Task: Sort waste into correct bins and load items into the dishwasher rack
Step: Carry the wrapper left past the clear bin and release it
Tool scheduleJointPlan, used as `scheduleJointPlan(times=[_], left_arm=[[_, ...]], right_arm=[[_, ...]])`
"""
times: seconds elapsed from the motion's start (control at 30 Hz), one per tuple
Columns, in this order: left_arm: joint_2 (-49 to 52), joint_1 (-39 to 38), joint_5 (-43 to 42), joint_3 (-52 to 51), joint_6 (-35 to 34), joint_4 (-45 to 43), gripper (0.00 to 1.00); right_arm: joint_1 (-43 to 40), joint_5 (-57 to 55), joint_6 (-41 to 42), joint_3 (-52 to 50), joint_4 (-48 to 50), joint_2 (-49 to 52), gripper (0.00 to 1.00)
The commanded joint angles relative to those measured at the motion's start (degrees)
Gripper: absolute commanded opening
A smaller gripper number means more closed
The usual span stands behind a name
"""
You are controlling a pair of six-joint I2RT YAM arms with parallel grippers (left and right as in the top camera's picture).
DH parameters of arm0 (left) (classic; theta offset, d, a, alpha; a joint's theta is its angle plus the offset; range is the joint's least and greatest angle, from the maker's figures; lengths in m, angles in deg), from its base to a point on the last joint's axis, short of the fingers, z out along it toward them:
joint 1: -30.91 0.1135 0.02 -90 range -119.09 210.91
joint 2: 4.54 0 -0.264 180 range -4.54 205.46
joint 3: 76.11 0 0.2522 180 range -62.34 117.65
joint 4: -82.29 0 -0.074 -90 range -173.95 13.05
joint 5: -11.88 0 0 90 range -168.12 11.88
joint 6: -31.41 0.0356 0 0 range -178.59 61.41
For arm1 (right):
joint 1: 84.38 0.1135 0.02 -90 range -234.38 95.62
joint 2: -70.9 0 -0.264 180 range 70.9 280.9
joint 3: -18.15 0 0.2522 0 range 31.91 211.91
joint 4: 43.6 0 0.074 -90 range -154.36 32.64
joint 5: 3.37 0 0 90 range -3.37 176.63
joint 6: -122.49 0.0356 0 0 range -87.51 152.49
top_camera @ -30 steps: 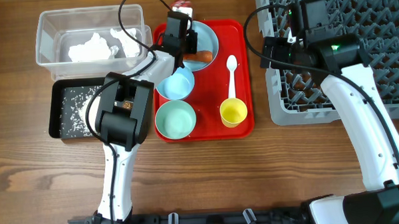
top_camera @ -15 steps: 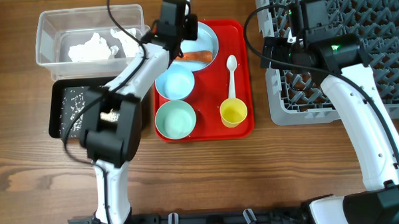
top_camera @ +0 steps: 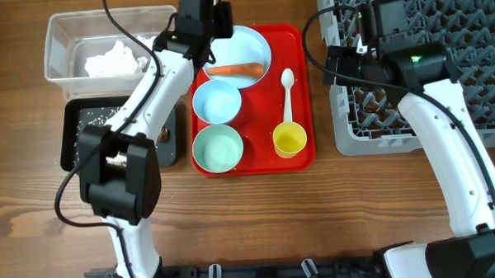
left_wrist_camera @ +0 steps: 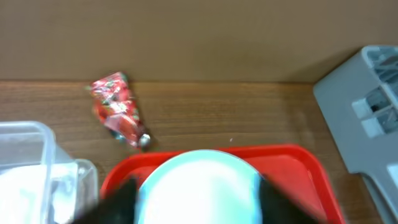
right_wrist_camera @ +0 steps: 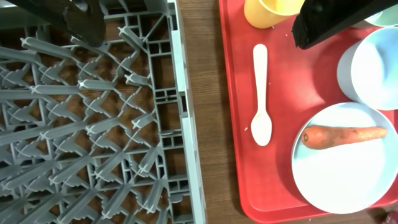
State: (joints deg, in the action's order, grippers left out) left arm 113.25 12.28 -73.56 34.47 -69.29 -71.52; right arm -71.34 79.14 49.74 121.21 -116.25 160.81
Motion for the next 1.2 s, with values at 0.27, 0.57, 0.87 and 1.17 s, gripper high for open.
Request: scheduleJointPlan(times=[0.27,0.57,0.87,1.17], left_arm=[[4.57,-1.27,0.22,-0.04,3.54,2.82,0.80],[4.55,-3.76,-0.07,8.02,9.01,20.55,0.85],[5.42,-3.26,-5.16,28.24,18.21,41.22,0.96],[16.87,-3.10,-5.14,28.24,35.74,42.36,0.92]], right_arm=[[-0.20,1.16,-0.61,0.20,0.96,0.63,1.00],[-0.20,1.16,-0.70,0.20,1.25,0.63,1.00],[-0.20,2.69,-0.70,0.20,1.42,0.63,1.00],[-0.20,3.72,-0.76,0.20,0.74,0.63,1.00]])
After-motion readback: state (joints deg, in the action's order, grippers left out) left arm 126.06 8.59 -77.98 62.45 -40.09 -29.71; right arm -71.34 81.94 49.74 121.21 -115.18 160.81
